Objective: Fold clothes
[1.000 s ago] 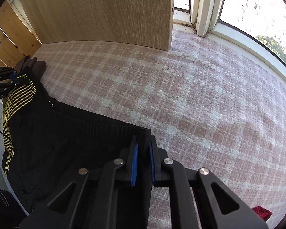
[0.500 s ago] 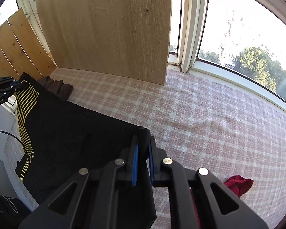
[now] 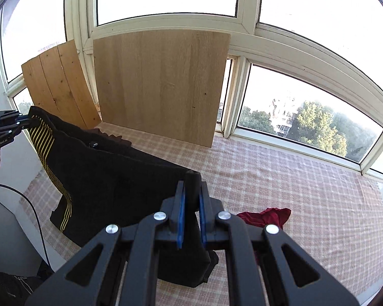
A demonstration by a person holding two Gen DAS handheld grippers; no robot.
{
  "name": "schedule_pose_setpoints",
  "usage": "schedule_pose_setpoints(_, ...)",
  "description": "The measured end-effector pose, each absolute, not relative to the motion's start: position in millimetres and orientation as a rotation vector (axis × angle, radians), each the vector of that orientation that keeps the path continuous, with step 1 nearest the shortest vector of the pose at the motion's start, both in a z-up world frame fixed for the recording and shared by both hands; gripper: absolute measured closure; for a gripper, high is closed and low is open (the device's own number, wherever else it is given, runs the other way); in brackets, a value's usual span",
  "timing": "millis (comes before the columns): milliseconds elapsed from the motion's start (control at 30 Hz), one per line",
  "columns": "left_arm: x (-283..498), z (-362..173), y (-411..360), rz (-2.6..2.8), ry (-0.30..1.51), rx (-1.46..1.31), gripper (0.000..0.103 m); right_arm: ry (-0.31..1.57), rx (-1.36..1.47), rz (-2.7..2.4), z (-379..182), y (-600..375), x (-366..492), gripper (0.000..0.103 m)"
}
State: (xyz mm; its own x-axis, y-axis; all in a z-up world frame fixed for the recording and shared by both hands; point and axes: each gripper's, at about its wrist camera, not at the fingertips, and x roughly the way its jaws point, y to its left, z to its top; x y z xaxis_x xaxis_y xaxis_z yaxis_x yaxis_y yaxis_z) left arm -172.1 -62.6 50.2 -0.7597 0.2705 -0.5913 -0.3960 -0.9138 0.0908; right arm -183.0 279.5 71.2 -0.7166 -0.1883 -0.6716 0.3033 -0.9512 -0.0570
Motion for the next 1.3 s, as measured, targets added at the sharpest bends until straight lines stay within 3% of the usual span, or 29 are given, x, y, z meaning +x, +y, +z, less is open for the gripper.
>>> schedule_pose_setpoints(367,17,141,-24,2.804,0.332,-0.612,0.094,0.274,0.753,-2.730,163,304,1,0.094)
schedule_pose_setpoints(667,47,180,-28,2.845,0.347,-0.554,0.094,0.245,0.646,-2.788,210,306,45,0.094)
schedule_pose_setpoints(967,-79,134,-49,2.794,0.278,-0.667,0.094,0.236,0.794,-2.832,167,280,-79,0.094)
schedule_pose_setpoints(1167,-241,27,-42,2.710,0.287,-0.915,0.091,0.221,1.085,-2.849,65,270,-240,0.094)
schedule_pose_setpoints(1233,-308,-22,-36,2.678,0.252,-1.054,0.084,0.266,1.290,-2.833,13,270,-303,0.081)
schedule_pose_setpoints(1300,-363,-74,-33,2.642,0.201,-1.246,0.080,0.262,1.488,-2.799,-37,275,-347,0.078)
